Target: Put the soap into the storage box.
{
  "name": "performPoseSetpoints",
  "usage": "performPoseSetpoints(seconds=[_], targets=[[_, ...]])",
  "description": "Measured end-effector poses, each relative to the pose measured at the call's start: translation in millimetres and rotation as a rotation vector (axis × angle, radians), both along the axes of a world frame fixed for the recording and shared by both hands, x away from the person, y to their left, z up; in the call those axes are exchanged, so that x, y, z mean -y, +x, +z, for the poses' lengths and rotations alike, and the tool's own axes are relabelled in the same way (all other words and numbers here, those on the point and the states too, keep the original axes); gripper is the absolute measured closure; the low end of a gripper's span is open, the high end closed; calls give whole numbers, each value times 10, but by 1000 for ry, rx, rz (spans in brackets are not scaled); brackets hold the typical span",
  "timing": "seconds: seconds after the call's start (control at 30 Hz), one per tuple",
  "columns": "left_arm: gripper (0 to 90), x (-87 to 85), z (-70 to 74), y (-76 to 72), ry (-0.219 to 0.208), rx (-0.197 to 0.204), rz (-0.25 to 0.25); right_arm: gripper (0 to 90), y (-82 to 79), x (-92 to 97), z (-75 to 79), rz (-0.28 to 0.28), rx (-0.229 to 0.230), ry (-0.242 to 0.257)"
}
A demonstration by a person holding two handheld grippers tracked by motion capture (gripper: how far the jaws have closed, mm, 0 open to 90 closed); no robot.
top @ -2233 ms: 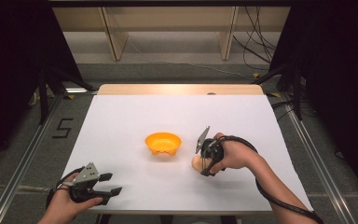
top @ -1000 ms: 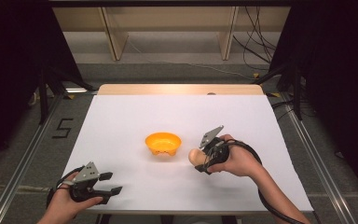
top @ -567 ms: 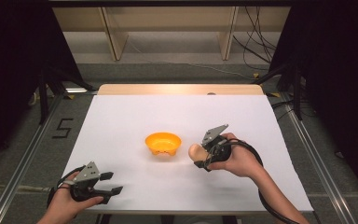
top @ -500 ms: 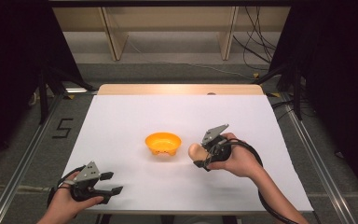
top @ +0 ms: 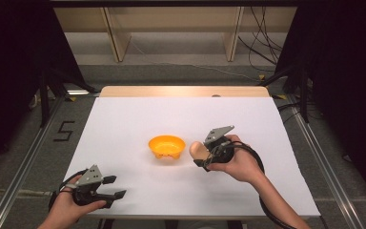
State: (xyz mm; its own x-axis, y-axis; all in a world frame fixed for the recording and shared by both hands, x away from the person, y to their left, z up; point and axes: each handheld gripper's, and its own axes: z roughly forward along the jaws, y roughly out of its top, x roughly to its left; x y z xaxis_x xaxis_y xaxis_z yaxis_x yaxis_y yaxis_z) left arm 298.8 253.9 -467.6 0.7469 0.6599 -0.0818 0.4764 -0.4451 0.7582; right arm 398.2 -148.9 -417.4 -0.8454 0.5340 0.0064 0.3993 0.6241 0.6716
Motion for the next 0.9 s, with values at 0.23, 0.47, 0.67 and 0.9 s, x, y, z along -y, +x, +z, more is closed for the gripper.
performPoseSetpoints(seconds=[0.23,0.47,0.67,0.9], targets=[[333,-1,3,2,-7,11,-7,335,9,-36,28,6,17,2],[333,-2,5,3,-6,15,-7,335,17,-62,68,-26,24,12],[332,-7,7,5,3,13,-12,336,44,-92,112,-28,28,11],[332,1,2,0,-1,0,0,335,65,-157,164,-25,50,22]])
